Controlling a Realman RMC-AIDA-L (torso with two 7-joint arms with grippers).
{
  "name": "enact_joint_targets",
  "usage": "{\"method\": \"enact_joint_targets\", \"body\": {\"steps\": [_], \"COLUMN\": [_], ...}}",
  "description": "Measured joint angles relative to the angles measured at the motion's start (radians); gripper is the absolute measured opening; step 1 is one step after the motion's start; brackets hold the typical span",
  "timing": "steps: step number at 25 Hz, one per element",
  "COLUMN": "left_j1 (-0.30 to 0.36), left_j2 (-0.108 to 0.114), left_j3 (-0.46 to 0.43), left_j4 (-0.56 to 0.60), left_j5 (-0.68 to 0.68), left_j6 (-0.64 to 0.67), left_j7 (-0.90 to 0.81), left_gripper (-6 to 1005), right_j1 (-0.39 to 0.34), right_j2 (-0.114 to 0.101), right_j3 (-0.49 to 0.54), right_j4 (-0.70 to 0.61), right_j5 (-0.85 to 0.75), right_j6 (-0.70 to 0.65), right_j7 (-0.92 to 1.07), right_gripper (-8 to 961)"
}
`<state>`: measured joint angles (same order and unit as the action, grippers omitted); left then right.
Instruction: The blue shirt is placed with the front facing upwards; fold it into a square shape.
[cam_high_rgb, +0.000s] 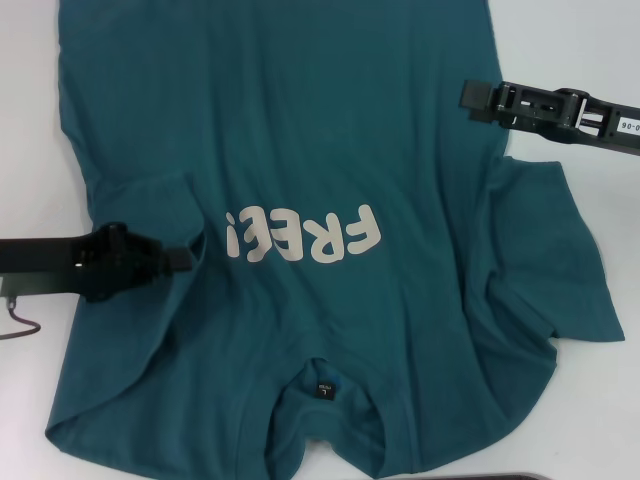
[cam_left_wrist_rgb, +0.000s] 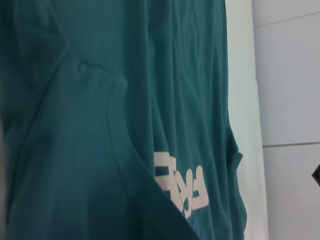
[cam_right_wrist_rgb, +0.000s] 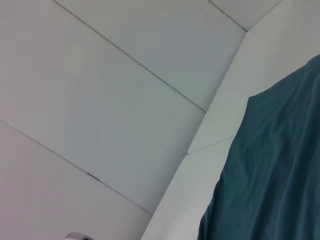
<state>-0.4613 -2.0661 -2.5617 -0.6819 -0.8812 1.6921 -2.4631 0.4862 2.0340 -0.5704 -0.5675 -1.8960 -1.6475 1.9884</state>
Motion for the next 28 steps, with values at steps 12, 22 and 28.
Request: {"method": "enact_joint_targets", "body": {"steps": [12,22,28], "left_j1": [-0.010,0.041,0.112], "left_j2": [0.021,0.087,0.015], "left_j3": [0.003,-0.088,-0.088], "left_j4": [0.005,-0.008,-0.020], "left_j5": [-0.003,-0.036,-0.045], "left_j6": [0.029,0.292,0.303], "left_j7": [0.050,0.593,0.900], "left_gripper": [184,589,817], "right_j1": [0.000,0.000,0.000], "right_j2": [0.000,-0.003,-0.003], "right_j3": [0.000,0.000,0.000], "right_j4": [0.008,0.011,0.011], "right_j5": [-0.001,-0.002,-0.002], "right_j6": [0.002,0.012,0.012], "right_j7": [-0.003,-0.007,-0.008], "right_gripper": [899,899,899]}}
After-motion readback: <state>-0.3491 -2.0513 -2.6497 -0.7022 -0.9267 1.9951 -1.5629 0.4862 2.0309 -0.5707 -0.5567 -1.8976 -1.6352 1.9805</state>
